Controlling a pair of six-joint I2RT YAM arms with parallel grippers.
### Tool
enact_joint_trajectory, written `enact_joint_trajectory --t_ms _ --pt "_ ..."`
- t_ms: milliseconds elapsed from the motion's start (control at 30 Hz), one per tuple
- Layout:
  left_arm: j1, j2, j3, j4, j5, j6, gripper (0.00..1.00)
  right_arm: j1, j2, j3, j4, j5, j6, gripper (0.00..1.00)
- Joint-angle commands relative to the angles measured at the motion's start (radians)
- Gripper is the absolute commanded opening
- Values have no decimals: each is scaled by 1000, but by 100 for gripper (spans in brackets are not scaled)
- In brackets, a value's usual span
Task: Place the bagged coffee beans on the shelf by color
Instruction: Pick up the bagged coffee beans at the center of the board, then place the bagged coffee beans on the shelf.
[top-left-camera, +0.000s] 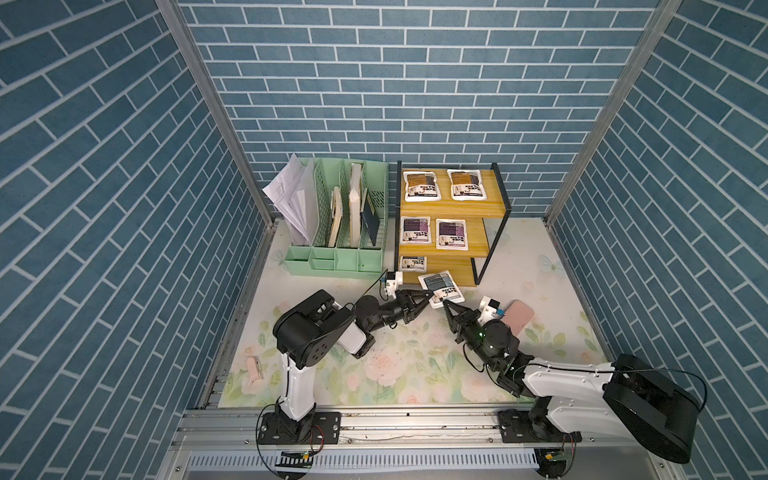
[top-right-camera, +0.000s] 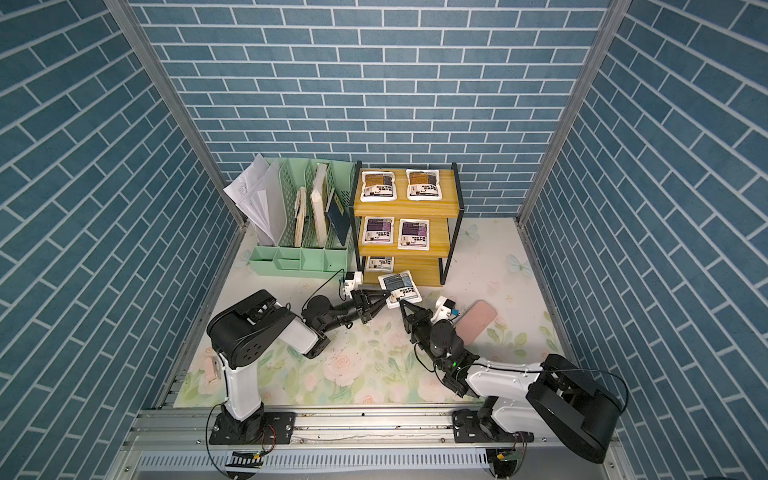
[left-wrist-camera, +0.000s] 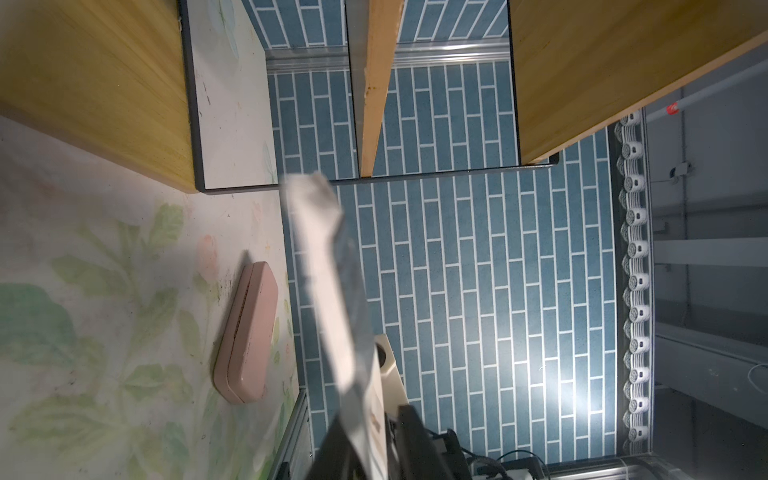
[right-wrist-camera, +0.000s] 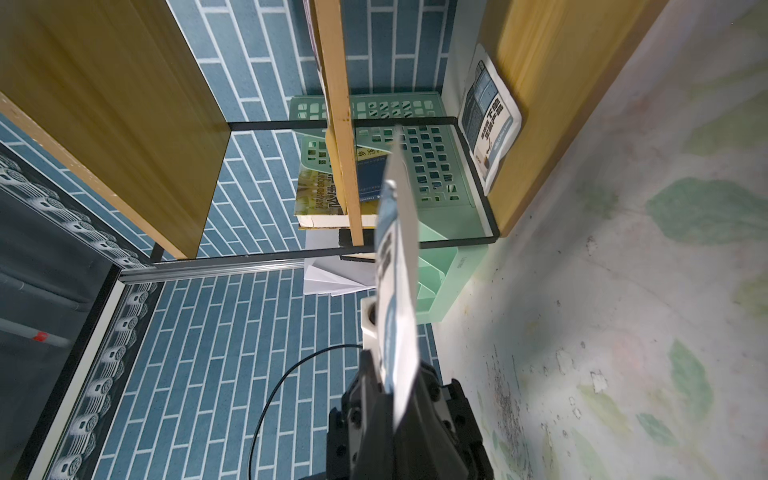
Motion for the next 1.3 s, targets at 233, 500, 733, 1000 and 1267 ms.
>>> enact_joint_trajectory --t_ms 233,500,733,1000,1267 --pt "32 -351 -171 -244 -20 225 58 -179 116 -44 264 -2 -192 0" --pt "122 -752 -197 -771 -43 493 57 -260 397 131 563 -144 -402 0" --pt "254 -921 -203 -971 11 577 57 -269 517 223 566 -91 -415 0" --pt "320 -998 -179 -1123 35 665 56 -257 655 230 598 4 -358 0" --pt "353 -1003 -173 -1168 61 698 55 -264 782 306 558 44 -335 0"
